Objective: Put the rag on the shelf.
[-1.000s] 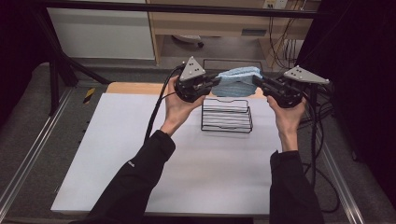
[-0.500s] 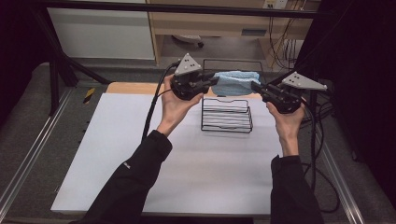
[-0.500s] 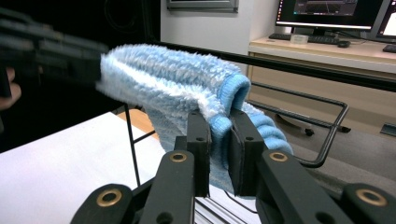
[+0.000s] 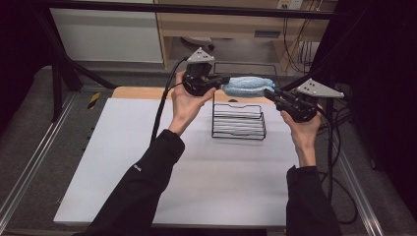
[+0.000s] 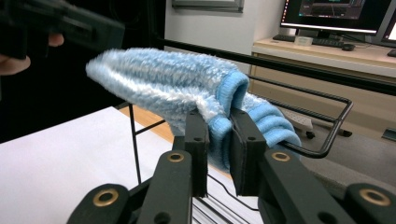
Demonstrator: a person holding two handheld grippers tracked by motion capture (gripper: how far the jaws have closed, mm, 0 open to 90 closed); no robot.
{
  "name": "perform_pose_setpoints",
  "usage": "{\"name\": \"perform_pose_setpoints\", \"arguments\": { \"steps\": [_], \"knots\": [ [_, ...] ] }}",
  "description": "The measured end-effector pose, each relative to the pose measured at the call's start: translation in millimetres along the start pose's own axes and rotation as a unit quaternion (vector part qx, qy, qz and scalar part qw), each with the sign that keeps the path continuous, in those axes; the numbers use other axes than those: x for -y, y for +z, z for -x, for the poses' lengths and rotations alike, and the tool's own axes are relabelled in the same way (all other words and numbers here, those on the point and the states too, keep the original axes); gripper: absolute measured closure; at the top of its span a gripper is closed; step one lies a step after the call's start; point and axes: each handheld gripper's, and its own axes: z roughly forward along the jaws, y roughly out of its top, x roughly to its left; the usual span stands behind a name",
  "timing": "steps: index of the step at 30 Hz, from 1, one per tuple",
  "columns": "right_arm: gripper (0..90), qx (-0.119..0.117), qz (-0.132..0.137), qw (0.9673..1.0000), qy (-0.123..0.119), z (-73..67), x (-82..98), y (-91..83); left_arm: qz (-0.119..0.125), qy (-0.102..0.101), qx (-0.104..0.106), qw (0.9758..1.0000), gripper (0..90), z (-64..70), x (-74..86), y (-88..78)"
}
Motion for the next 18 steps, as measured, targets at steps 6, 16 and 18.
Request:
{"name": "perform_pose_setpoints", "arguments": {
  "steps": [6,16,18],
  "knots": [
    [68.0,-0.007,-0.008,0.9999,0.003,-1.7,-0.8,-1.8,-0.019,0.009,0.007,0.9998,90.0,3.0,14.1,6.3],
    [41.3,-0.014,-0.002,0.9998,0.012,-8.2,-9.2,-10.5,-0.046,0.038,-0.004,0.9982,90.0,5.1,29.6,17.9],
    [42.9,-0.015,-0.002,0.9998,0.011,-10.3,-12.3,-10.5,-0.049,0.041,-0.005,0.9979,90.0,4.7,31.3,18.9]
  ]
}}
